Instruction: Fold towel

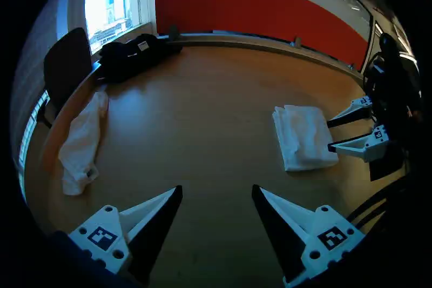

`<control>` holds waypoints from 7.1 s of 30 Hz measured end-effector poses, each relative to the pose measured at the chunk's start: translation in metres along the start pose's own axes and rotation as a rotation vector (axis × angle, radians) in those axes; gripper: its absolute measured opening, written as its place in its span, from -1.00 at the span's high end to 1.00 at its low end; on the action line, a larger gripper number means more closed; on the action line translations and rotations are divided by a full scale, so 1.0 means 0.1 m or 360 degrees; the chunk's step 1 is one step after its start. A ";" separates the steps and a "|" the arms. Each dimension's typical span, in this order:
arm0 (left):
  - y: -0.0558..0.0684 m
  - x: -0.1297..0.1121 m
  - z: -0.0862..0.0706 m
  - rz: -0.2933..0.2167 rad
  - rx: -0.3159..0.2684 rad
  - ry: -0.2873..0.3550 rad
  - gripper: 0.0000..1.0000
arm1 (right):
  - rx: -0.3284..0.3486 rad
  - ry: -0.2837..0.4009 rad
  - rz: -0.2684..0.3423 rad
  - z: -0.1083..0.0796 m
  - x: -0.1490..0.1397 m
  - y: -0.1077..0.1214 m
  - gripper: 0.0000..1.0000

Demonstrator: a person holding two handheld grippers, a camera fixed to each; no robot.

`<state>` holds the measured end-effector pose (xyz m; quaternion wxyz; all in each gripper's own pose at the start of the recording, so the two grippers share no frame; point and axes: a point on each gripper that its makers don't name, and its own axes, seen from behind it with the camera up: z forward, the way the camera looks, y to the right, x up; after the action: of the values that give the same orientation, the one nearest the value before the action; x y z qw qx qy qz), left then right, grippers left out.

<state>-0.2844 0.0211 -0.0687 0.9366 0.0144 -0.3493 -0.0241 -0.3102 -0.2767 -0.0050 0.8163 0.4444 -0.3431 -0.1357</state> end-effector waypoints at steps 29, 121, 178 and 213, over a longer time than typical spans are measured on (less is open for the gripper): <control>0.03 -0.03 -0.01 0.0016 0.0002 -0.0009 -0.91 | -0.0167 -0.0157 0.0164 -0.20 -0.74 -0.03 -0.47; 0.36 0.32 -0.01 0.0077 -0.0120 0.0108 -0.91 | -0.0500 0.0288 0.0008 -1.79 0.92 0.95 0.85; 0.47 0.37 -0.05 0.0145 -0.0082 0.0078 -0.91 | -0.0970 0.0160 0.0283 -3.70 -0.41 2.59 0.87; 0.54 0.36 -0.09 0.0187 -0.0086 0.0071 -0.91 | -0.1145 0.0001 0.0581 -4.33 -1.65 2.59 0.88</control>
<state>-0.2495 0.0733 -0.0499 0.9440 -0.0310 -0.3278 0.0219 -0.1569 0.2313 -0.0259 0.9306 0.0622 -0.3467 -0.0998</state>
